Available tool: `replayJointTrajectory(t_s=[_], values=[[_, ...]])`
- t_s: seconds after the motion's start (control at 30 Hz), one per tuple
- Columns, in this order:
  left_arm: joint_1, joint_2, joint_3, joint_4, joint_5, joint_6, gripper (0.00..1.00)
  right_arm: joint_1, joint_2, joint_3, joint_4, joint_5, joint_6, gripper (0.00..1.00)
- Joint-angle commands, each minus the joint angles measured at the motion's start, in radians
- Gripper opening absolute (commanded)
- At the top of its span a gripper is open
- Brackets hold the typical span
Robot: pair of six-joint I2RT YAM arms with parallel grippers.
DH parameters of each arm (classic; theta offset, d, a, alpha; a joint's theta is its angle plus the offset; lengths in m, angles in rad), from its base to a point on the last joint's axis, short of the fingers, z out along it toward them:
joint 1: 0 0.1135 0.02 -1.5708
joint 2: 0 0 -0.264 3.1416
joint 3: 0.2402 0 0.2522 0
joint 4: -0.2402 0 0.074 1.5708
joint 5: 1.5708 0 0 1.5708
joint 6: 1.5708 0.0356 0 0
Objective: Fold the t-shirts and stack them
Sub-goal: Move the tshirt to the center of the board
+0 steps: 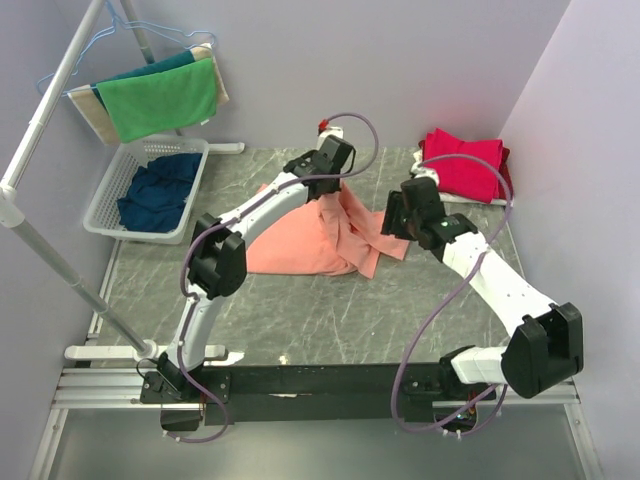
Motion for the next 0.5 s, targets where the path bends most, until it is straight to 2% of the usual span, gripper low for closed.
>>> replayJointTrajectory(t_s=[0.0, 0.17, 0.23, 0.27, 0.33, 0.37, 0.43, 0.47], values=[[0.028, -0.011, 0.073, 0.110, -0.057, -0.018, 0.01, 0.060, 0.004, -0.031, 0.021, 0.002, -0.068, 0.64], [0.042, 0.012, 0.130, 0.161, -0.051, 0.010, 0.02, 0.132, 0.036, -0.047, 0.044, -0.021, -0.104, 0.64], [0.047, 0.048, 0.174, 0.160, -0.044, 0.027, 0.06, 0.149, 0.079, -0.035, 0.034, -0.020, -0.125, 0.64], [0.048, 0.061, 0.188, 0.158, -0.047, 0.030, 0.22, 0.166, 0.097, -0.029, 0.028, -0.014, -0.130, 0.64], [0.048, 0.084, 0.200, 0.158, -0.053, 0.036, 0.71, 0.180, 0.151, -0.014, 0.017, 0.020, -0.144, 0.64], [0.050, 0.084, 0.194, 0.161, -0.057, 0.039, 0.86, 0.189, 0.168, -0.011, 0.018, 0.032, -0.147, 0.64], [0.051, 0.074, 0.156, 0.175, -0.069, 0.045, 0.93, 0.192, 0.204, 0.000, 0.027, 0.049, -0.151, 0.63], [0.053, 0.056, 0.138, 0.187, -0.095, 0.047, 0.99, 0.193, 0.215, 0.005, 0.034, 0.058, -0.150, 0.63]])
